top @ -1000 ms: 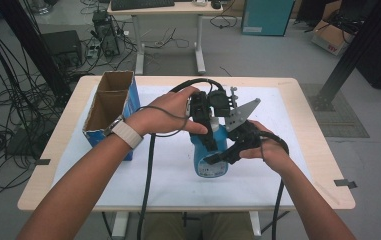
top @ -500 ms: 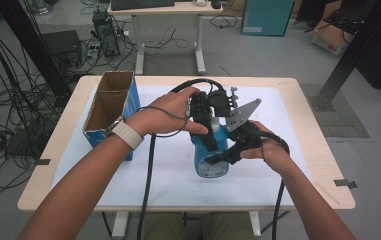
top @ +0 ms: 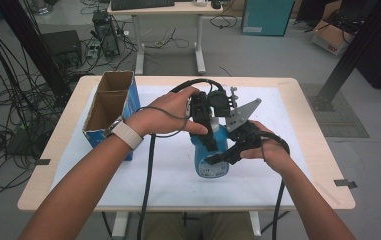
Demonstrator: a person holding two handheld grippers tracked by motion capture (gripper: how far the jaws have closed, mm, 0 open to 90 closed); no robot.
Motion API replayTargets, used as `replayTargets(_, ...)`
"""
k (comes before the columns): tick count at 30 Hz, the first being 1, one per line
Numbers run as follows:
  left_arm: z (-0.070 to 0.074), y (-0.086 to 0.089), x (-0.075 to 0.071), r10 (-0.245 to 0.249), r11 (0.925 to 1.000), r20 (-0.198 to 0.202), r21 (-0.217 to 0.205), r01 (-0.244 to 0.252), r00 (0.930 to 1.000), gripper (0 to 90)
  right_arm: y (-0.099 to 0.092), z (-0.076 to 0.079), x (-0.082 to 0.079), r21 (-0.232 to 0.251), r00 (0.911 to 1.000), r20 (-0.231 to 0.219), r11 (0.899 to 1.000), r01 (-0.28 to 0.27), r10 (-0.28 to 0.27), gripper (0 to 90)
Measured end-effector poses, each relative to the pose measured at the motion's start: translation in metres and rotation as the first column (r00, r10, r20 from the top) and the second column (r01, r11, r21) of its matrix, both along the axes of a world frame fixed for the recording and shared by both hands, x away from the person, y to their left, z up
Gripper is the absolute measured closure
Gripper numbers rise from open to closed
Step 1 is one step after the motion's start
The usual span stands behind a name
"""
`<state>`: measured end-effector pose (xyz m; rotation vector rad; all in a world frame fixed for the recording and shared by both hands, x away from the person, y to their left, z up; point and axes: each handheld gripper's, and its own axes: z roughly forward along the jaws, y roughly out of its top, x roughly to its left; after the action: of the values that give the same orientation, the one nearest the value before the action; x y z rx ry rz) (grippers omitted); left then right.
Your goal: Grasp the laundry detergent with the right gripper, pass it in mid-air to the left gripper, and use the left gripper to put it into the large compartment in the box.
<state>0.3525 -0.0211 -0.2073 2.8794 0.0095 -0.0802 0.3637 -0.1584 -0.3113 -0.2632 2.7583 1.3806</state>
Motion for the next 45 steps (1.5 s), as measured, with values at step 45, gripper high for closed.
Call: replayTargets(45, -0.0013, 0.0004, -0.0007, -0.001, 1.0000, -0.010, 0.009, 0.001, 1.0000, 37.4, 0.0003, -0.0010, -0.0013, -0.006, 1.0000, -0.003, 1.000, 0.000, 0.000, 42.9)
